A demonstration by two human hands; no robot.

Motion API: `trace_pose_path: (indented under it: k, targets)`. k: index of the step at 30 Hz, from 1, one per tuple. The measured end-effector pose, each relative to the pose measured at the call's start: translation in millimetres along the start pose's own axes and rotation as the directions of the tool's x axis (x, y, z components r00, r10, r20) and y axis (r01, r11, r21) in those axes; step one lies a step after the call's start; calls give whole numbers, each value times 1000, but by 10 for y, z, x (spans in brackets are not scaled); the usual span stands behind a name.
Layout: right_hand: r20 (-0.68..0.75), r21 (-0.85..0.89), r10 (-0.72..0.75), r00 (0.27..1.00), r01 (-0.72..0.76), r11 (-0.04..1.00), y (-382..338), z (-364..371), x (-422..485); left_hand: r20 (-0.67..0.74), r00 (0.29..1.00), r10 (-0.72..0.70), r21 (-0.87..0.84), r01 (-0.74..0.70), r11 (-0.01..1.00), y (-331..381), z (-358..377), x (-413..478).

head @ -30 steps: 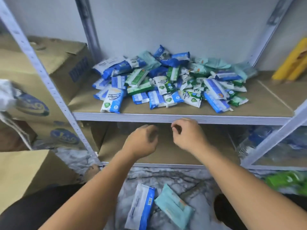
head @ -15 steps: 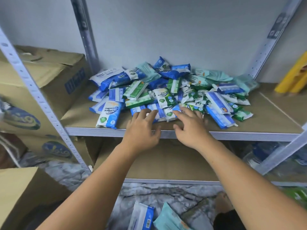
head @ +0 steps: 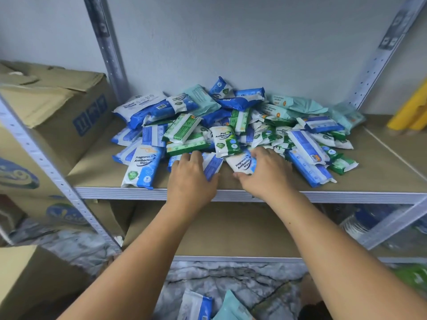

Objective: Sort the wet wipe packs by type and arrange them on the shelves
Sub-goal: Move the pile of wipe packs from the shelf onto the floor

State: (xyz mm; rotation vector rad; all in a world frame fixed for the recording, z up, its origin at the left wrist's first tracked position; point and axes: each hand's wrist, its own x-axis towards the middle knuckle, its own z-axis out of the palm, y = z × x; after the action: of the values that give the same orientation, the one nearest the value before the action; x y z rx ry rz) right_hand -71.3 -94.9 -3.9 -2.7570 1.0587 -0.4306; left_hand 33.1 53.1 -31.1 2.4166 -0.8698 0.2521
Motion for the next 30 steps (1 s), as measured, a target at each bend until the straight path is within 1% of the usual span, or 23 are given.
trace_pose_path:
  k: [3, 6, 10, 13, 14, 16, 19, 22, 23, 26, 30]
  targets:
    - [-1, -4, 0, 1000, 0, 1000, -22, -7, -13, -4, 1000, 28, -27, -28, 999, 12, -38, 0]
    - [23, 18, 21, 1000, -22, 1000, -15, -76, -93, 4, 1000, 8, -78, -7, 997, -35, -105, -44]
    - [-15, 27, 10, 1000, -9, 1000, 41, -211, -273, -36, 999, 41, -94, -45, 995, -85, -215, -210]
    - [-45, 61, 8, 999, -5, 998, 91, -328, -508, -24, 999, 39, -138, -41, 990, -119, -349, -429]
    - [-67, 79, 0, 998, 5, 997, 104, -352, -610, 3, 1000, 26, -157, -25, 987, -128, -401, -527]
    - [-108, 145, -11, 994, 27, 989, 124, -362, -835, 102, 995, -4, -196, 24, 980, -146, -488, -748]
    - [-83, 249, 19, 996, 3, 968, 146, -226, -1199, 249, 968, -8, -196, 58, 979, -185, -496, -1080]
    - [-74, 256, 43, 996, -22, 966, 231, 85, -1509, 351, 936, -26, -182, 95, 979, -278, -305, -1314]
    - [-42, 252, 56, 998, -44, 967, 281, 212, -1592, 383, 923, -38, -167, 110, 980, -334, -189, -1367]
    - [138, 194, 130, 982, -156, 968, 466, 656, -1797, 493, 864, -99, -90, 163, 982, -520, 188, -1507]
    - [332, 110, 263, 906, -314, 943, 680, 1327, -2026, 585, 788, -192, -26, 255, 967, -781, 723, -1744]
